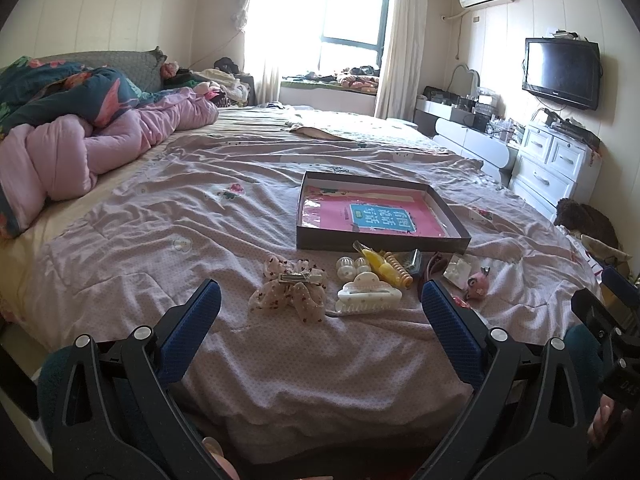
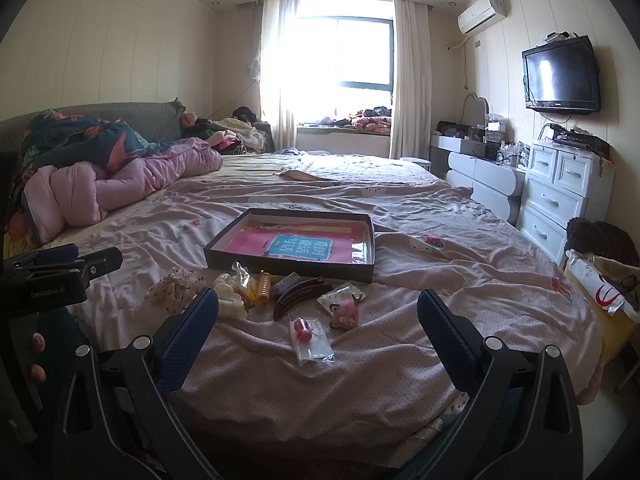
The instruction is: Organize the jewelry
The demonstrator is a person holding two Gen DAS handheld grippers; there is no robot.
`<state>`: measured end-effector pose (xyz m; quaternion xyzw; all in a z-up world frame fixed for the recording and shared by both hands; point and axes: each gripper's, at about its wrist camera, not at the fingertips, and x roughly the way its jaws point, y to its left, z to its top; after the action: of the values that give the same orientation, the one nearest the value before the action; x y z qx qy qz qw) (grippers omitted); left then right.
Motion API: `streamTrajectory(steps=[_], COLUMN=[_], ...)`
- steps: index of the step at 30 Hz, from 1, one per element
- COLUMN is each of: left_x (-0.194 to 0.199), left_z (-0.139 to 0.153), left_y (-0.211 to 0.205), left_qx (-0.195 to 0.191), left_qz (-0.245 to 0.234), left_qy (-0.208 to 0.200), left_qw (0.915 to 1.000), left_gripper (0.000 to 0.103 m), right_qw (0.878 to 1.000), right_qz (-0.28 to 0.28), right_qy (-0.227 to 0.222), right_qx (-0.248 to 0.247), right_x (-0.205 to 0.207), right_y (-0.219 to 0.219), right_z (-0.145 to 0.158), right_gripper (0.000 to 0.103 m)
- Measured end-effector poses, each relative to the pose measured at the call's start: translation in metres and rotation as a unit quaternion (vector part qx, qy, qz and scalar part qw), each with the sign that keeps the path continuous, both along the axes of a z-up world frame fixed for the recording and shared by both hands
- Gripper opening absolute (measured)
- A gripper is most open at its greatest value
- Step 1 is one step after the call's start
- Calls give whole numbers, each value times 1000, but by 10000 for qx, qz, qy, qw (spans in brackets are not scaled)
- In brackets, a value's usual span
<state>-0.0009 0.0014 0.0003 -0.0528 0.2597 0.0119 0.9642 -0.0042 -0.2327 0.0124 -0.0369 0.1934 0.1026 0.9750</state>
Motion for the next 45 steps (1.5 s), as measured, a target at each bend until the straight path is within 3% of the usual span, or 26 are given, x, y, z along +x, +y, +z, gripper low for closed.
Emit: streamTrajectory(steps=[19,34,43,45], left_x=[4,41,77,86], left_z=[11,-5,-10,-12], left_y=[0,39,31,25], left_qx=[-13,-333,-384,-240], left_qz=[-9,187,-236,-291], left_qy=[0,153,480,516], left_qw=[10000,9992,9978,9980], left_gripper=[92,92,92,92], right_qw=[9999,9974,9954,9951], right_qz=[73,500,342,281], right_qy=[68,507,898,943], right_qx=[-10,-140,56,30], right_x=[4,71,123,128], right_y=[3,23,15,11], right_z=[2,-4,-17,-22], right_gripper=[97,97,97,97])
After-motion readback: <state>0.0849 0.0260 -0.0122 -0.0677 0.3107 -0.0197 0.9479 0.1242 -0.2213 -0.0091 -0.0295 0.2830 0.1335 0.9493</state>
